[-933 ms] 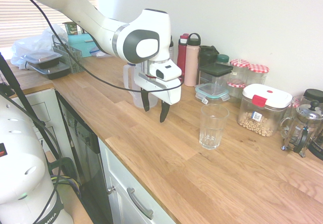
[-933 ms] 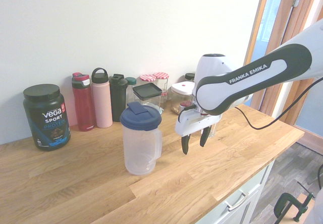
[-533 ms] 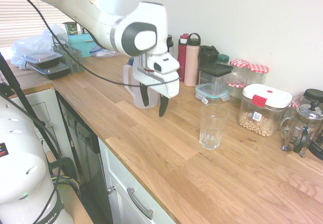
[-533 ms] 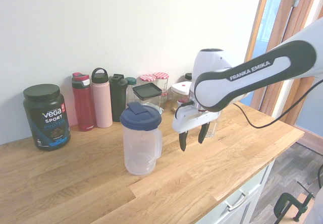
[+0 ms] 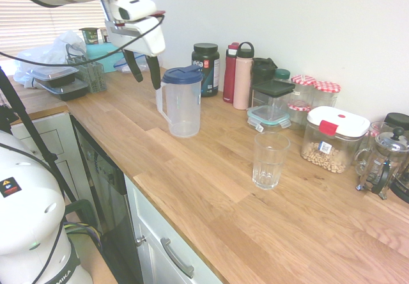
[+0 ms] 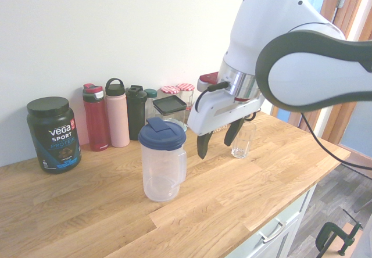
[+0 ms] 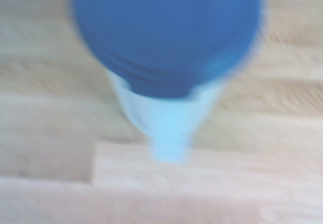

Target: Pour me some water

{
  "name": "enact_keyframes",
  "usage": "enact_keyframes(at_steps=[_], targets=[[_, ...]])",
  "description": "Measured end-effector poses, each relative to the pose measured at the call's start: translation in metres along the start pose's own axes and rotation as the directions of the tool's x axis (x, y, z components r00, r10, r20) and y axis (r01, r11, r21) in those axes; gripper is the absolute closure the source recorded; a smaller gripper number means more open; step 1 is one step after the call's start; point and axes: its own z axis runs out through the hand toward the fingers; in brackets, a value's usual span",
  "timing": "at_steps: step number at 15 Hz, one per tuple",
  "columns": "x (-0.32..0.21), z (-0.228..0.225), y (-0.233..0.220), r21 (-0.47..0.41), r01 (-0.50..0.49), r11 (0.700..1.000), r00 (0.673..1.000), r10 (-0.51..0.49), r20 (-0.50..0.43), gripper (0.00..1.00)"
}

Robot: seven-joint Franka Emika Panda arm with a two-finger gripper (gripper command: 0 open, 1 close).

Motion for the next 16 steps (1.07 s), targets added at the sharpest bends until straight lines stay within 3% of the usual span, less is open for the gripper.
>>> enact_keyframes(at_steps=[4,5,9,16], targets=[[0.005,0.037,-0.022,0.039,-0.047,0.998,0.999,0.048,-0.017,0.0],[0.009,0.048,-0.026,0.038,-0.056,0.998,0.998,0.057,-0.018,1.0],[0.008,0.087,-0.039,0.024,-0.071,0.997,0.997,0.071,-0.006,1.0],[0.009,0.094,-0.041,0.038,-0.078,0.996,0.996,0.079,-0.036,1.0]])
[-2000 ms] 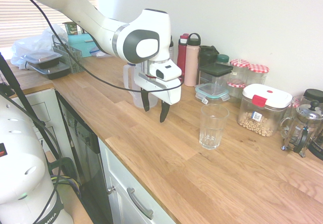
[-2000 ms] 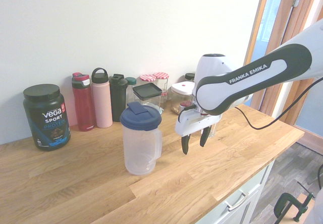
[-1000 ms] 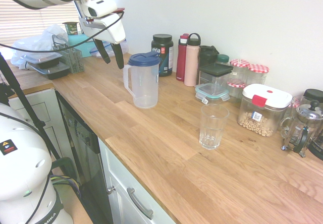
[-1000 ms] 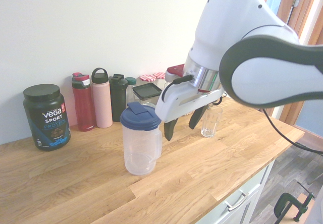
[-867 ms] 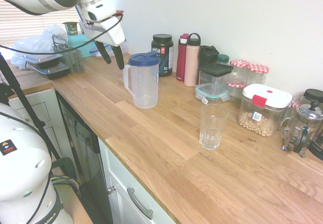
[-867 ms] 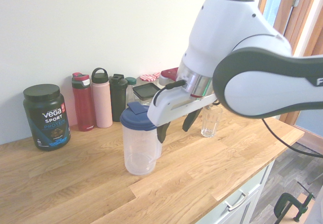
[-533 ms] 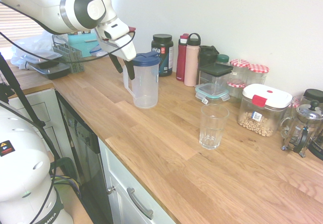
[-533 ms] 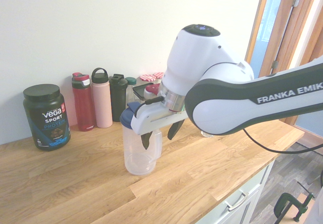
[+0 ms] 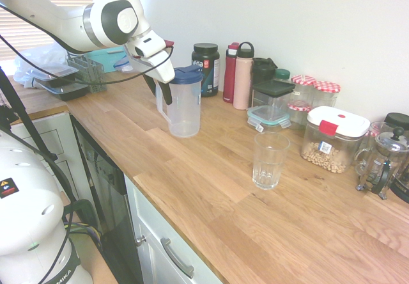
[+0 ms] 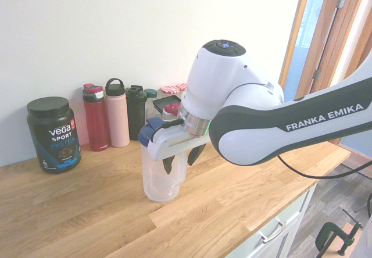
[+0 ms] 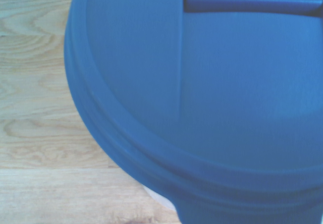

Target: Pour me some water

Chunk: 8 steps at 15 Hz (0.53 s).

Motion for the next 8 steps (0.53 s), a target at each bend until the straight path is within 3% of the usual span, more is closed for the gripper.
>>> enact_keyframes(at_steps=[8], targets=[[-0.0057,0.0024,-0.0049,0.024,0.023,0.999,1.0,-0.023,-0.002,1.0]])
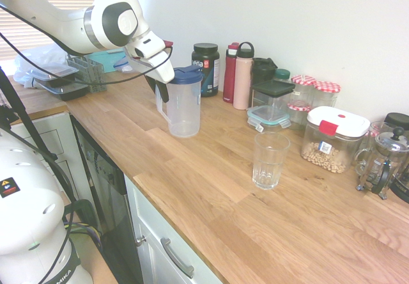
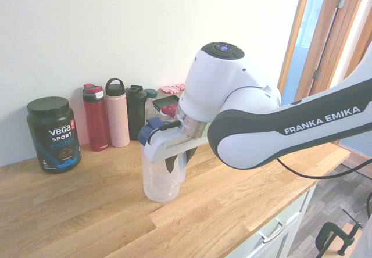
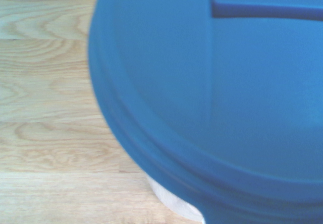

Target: Pour me some water

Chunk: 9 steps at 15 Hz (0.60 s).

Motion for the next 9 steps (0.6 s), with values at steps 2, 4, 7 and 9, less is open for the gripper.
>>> enact_keyframes(at_steps=[2,4,7,9], targets=[[0.0,0.0,0.0,0.0,0.0,1.0,1.0,0.0,0.0,1.0],[0.001,0.0,0.0,0.001,-0.003,1.0,1.0,0.003,0.0,1.0],[0.005,-0.002,0.001,0.004,-0.012,1.0,1.0,0.012,0.003,1.0],[0.003,-0.015,0.004,0.005,0.007,1.0,1.0,-0.007,0.013,1.0]])
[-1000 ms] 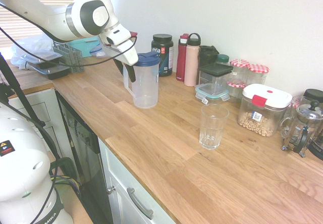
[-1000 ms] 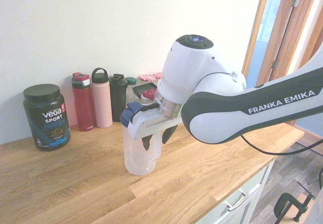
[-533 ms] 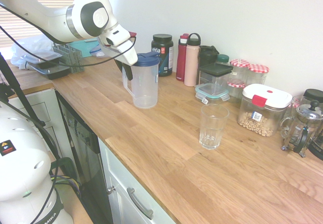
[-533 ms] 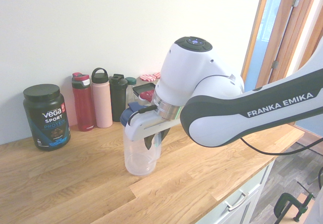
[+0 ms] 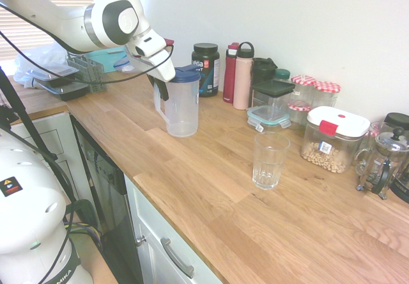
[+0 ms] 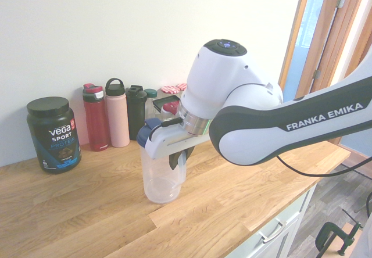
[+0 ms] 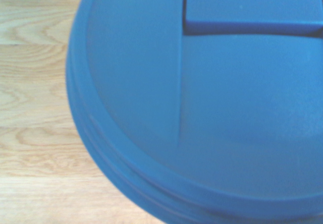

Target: Pour me some water

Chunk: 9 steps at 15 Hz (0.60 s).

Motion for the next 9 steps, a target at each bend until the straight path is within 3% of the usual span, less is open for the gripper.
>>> enact_keyframes(at_steps=[4,9], targets=[[-0.002,-0.077,0.029,-0.002,0.054,0.999,0.999,-0.054,0.002,1.0],[0.047,-0.153,0.124,0.021,0.088,0.996,0.994,-0.09,0.063,1.0]])
